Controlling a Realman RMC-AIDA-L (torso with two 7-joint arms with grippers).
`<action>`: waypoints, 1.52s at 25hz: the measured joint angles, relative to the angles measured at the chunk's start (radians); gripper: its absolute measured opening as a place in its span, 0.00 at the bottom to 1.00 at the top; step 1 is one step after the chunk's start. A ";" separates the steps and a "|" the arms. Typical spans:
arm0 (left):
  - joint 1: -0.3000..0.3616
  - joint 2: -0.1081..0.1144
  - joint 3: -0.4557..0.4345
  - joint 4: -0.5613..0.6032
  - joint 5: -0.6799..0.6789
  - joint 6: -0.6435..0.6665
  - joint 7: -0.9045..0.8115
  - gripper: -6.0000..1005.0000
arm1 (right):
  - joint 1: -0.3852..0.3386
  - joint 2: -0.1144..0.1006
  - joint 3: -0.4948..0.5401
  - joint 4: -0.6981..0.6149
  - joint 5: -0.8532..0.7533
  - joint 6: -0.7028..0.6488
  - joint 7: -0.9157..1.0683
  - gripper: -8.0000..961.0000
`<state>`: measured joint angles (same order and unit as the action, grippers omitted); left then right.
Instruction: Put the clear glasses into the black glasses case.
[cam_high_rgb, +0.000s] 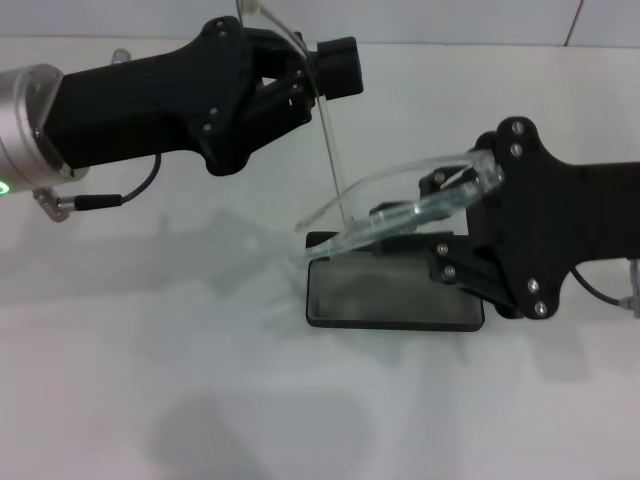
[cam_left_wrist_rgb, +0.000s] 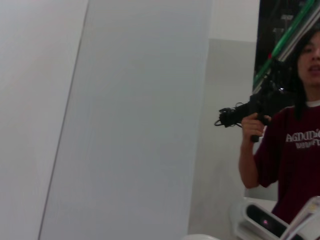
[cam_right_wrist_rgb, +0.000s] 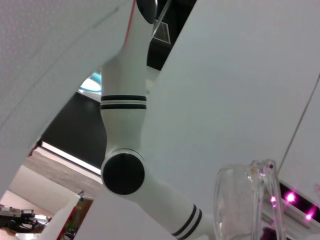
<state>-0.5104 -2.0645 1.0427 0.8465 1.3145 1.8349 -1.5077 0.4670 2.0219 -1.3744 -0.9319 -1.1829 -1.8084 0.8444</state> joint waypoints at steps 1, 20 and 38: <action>-0.002 0.000 0.001 0.000 0.003 0.005 0.000 0.07 | 0.002 0.000 0.003 0.005 0.000 0.005 -0.001 0.08; -0.016 0.001 0.028 0.001 0.026 0.074 0.007 0.08 | 0.028 0.001 0.008 0.053 0.000 0.042 -0.024 0.08; -0.009 -0.008 -0.055 -0.008 0.027 0.072 0.012 0.08 | 0.024 0.001 0.001 0.053 0.007 0.040 -0.024 0.08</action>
<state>-0.5194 -2.0722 0.9879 0.8386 1.3413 1.9070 -1.4956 0.4909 2.0233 -1.3729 -0.8789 -1.1764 -1.7689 0.8207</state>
